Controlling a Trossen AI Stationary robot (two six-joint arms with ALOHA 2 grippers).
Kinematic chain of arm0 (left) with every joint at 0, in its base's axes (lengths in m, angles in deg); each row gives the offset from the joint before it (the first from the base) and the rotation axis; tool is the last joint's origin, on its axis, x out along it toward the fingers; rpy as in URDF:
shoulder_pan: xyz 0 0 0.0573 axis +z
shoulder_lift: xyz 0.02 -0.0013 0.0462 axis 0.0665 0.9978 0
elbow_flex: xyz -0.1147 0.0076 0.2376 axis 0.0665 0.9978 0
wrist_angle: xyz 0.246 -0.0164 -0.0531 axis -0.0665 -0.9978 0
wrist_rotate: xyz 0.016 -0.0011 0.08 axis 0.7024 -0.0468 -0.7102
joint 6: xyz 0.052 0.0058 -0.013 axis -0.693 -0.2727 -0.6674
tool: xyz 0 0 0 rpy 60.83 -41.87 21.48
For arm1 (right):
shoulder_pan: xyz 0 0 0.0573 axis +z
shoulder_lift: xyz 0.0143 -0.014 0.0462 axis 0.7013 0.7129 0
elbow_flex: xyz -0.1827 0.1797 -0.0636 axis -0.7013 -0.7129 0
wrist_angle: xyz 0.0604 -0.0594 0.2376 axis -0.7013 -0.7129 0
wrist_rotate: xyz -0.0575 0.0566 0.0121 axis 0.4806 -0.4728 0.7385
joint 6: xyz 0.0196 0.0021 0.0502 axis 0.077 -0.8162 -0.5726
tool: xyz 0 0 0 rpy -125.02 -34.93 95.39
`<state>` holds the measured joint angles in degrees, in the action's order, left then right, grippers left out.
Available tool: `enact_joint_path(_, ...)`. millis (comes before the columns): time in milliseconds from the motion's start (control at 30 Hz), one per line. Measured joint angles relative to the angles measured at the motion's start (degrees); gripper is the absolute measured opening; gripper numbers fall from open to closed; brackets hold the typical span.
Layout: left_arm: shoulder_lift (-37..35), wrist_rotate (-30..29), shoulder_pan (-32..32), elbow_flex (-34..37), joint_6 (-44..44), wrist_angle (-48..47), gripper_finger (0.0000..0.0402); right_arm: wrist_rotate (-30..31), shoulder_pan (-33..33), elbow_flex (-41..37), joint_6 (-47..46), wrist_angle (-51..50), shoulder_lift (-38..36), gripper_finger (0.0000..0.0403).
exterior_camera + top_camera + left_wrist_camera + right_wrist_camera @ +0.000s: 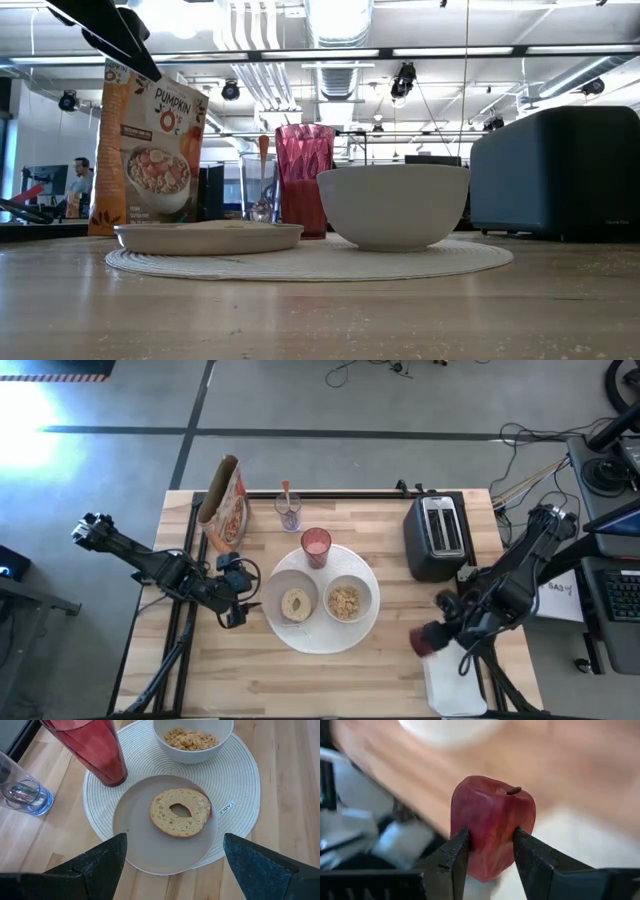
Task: Arrange a breakfast setting
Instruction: Put the red apple on the white table mat
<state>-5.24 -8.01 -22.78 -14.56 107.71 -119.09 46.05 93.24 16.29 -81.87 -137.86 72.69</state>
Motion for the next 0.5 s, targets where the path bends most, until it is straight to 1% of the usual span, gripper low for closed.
enact_joint_path(267, 0.00, -0.02, 0.00, 0.01, -0.34, 0.09, 0.0314, 31.56, -1.01, -0.90, 19.49, -0.26, 5.53, 0.0132)
enact_joint_path(400, 0.00, -1.61, 0.01, 0.00, -0.42, 1.99, 0.0314, 45.91, -4.34, -0.99, 23.49, -0.10, 9.95, 0.0132)
enact_joint_path(500, 0.00, -4.92, 0.11, 0.00, -0.83, 4.24, 0.0314, 53.42, -7.76, -1.00, 25.56, 0.01, 14.12, 0.0132)
